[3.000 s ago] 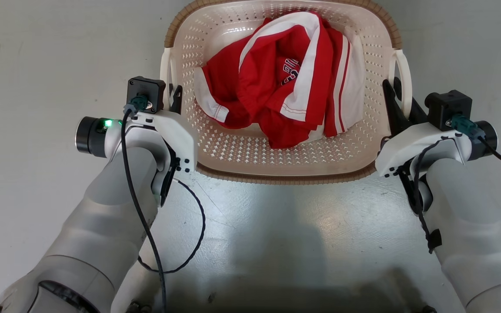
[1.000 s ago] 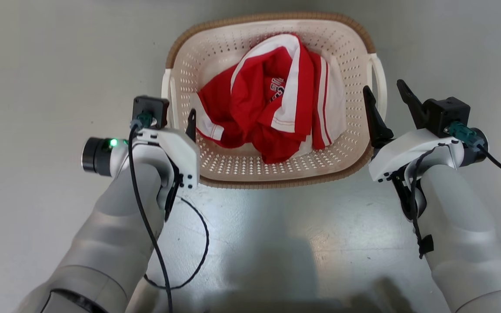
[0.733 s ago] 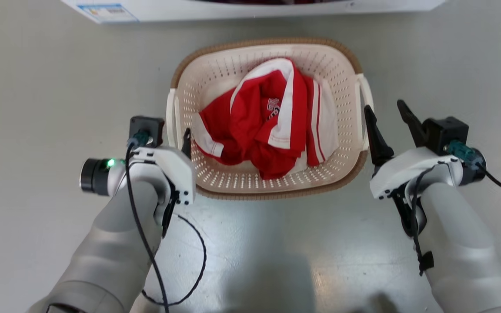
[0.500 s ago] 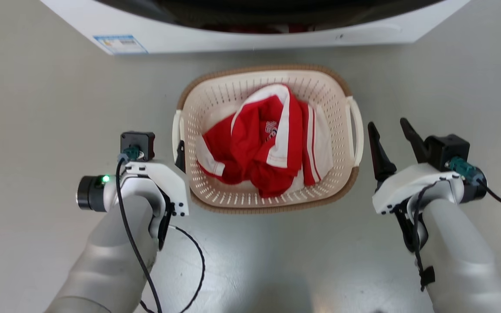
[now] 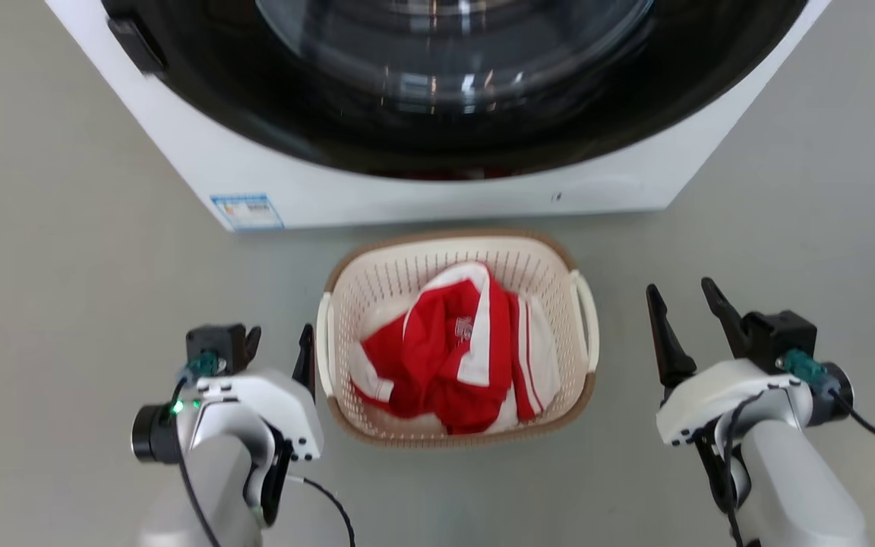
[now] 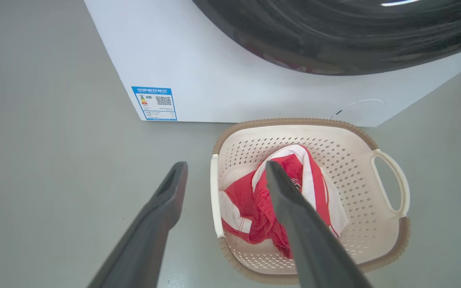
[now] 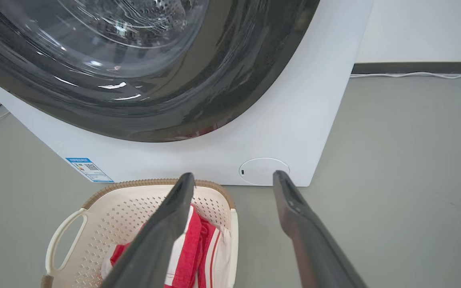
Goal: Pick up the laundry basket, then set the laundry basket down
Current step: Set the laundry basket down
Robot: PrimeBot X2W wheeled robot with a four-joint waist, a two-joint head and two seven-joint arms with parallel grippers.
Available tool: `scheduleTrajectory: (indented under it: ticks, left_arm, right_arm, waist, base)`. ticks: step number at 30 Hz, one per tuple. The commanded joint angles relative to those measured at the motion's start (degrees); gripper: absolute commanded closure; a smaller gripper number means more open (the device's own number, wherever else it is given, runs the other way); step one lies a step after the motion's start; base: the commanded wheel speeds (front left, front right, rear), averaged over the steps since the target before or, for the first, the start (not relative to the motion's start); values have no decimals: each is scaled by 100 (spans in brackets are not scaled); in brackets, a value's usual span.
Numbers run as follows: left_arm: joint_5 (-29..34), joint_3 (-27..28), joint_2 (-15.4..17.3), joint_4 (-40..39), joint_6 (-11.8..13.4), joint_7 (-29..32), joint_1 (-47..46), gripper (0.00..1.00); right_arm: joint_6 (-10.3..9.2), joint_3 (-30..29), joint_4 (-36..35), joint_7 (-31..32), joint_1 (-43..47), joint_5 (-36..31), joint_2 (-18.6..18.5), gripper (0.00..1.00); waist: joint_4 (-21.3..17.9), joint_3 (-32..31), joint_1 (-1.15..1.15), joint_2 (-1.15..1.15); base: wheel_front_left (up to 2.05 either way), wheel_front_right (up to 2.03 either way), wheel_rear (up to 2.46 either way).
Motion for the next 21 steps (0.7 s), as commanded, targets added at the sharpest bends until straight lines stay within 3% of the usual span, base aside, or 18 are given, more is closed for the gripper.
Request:
scheduleTrajectory:
  ticks: [1,21]
  left_arm:
    - [78,283,163,-261,-44,-36,193,0]
    - [898,1663,55,-2084,-132,-36,1713,0]
  right_arm:
    - [35,75,-236,-61,193,-86,42,0]
    - [35,-117,-1627,-61,1311,-432,36,0]
  waist:
    - [-56,-469,0,0]
    - [40,-1392,0,0]
  base:
    - [0,0,0]
    - [0,0,0]
